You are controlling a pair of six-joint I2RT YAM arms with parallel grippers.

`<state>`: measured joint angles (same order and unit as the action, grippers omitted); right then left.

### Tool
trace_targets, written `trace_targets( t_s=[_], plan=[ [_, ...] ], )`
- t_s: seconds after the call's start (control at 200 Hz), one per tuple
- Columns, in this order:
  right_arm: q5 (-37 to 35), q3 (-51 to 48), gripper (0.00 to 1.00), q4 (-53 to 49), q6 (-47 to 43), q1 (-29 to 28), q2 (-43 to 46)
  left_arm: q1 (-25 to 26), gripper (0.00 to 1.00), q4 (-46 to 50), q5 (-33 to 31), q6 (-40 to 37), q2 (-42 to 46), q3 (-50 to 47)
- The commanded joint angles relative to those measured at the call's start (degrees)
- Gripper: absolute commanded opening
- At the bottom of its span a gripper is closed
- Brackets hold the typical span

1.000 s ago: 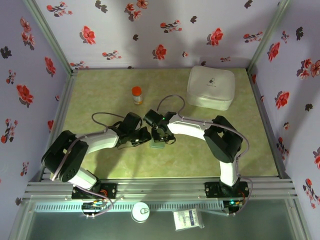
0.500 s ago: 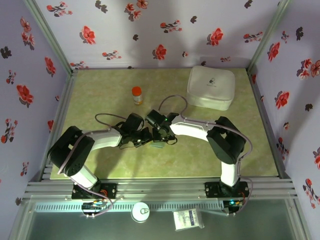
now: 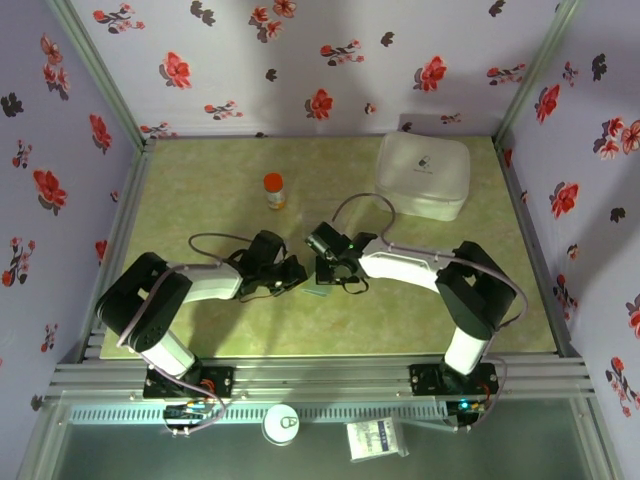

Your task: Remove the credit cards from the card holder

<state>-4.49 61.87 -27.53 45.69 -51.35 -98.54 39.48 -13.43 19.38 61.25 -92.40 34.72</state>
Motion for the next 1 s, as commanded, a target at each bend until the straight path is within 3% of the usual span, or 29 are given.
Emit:
trace_targets(
  t_s=[0.0, 0.285, 0.565, 0.995],
  plan=[
    [-3.0, -1.6, 0.0, -3.2, 1.7, 1.3, 2.0, 0.1, 0.02, 9.6, -5.3, 1.3, -4.1, -4.5],
    [-2.4, -1.8, 0.0, -3.4, 2.1, 1.5, 3.1, 0.0, 0.02, 6.2, -3.0, 1.4, -2.6, -5.2],
    [-1.2, 6.6, 0.23, -7.7, -0.3, -0.4, -2.0, 1.4, 0.03, 8.7, -1.4, 2.1, 0.4, -3.2],
    [-1.2, 12.1, 0.31, -13.1, -0.2, -1.7, -7.8, 4.5, 0.05, 6.3, -0.2, 7.2, 5.3, -2.8]
  ],
)
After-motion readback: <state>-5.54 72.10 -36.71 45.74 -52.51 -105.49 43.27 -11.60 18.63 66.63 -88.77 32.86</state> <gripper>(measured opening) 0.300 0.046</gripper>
